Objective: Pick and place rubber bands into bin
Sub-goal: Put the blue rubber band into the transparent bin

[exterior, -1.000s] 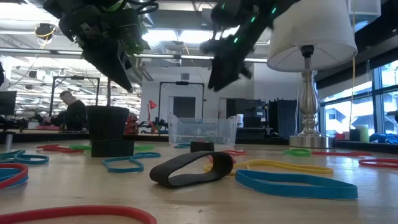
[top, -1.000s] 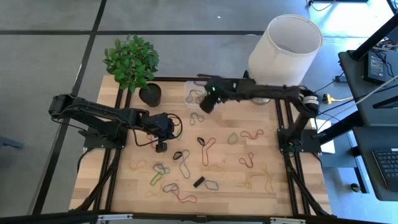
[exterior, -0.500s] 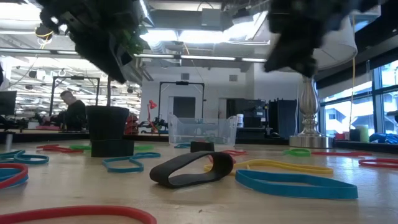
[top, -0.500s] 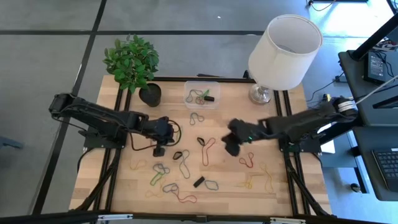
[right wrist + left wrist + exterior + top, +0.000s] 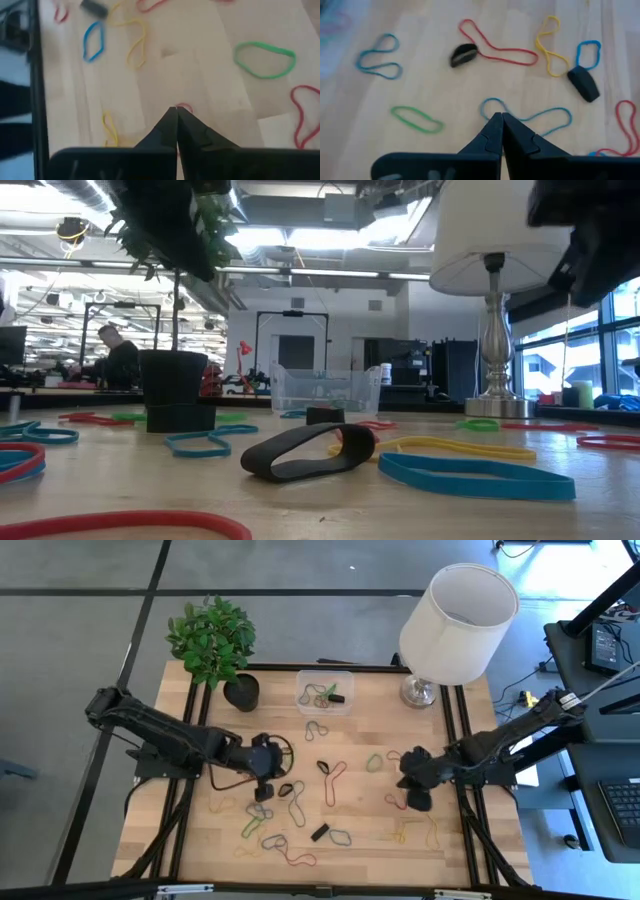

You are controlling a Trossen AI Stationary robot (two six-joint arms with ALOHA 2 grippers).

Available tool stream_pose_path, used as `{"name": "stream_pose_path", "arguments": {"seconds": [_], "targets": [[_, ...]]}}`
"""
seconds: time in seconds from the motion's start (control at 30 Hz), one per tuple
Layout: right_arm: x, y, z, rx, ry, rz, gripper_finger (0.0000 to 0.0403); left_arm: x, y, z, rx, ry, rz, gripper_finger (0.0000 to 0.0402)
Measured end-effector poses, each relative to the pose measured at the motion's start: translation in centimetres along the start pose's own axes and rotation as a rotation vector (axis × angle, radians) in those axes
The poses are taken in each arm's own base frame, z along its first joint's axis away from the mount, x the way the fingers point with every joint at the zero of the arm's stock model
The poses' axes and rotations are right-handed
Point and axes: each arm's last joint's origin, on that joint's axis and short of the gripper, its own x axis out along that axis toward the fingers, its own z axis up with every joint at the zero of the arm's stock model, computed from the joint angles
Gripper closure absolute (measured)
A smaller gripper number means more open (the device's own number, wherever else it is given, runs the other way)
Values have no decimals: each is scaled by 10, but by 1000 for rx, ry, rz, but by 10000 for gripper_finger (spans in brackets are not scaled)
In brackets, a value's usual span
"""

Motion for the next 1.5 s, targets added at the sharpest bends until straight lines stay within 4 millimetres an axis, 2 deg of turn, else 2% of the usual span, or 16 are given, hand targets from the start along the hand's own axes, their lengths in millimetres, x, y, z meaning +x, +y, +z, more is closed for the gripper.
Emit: {"name": "stream_pose_path", "arguments": {"seconds": [0.2, 0.4, 0.57, 0.8, 0.97, 1.1, 1.27, 1.33, 1.5], "targets": [[-17, -2, -10, -132, -2, 4, 397, 25, -33, -5, -60, 160, 31, 399], [-24, -4, -12, -236, -18, 17, 399, 48, -57, -29, -206, 320, 15, 393], [-25, -4, -12, -264, -21, 20, 395, 60, -72, -47, -211, 388, 36, 359], [-25, -4, -12, -265, -20, 20, 399, 82, -73, -68, -142, 493, 135, 292], [-25, -4, -12, -266, -21, 20, 399, 95, -70, -75, -87, 542, 180, 267], [-25, -4, -12, -262, -21, 20, 393, 100, -68, -78, -48, 580, 176, 287], [-25, -4, -12, -264, -21, 21, 393, 93, -68, -73, -45, 571, 160, 385], [-25, -4, -12, -266, -21, 21, 395, 87, -70, -67, -48, 561, 157, 395], [-24, -4, -12, -262, -22, 21, 395, 59, -67, -38, -87, 535, 155, 398]]}}
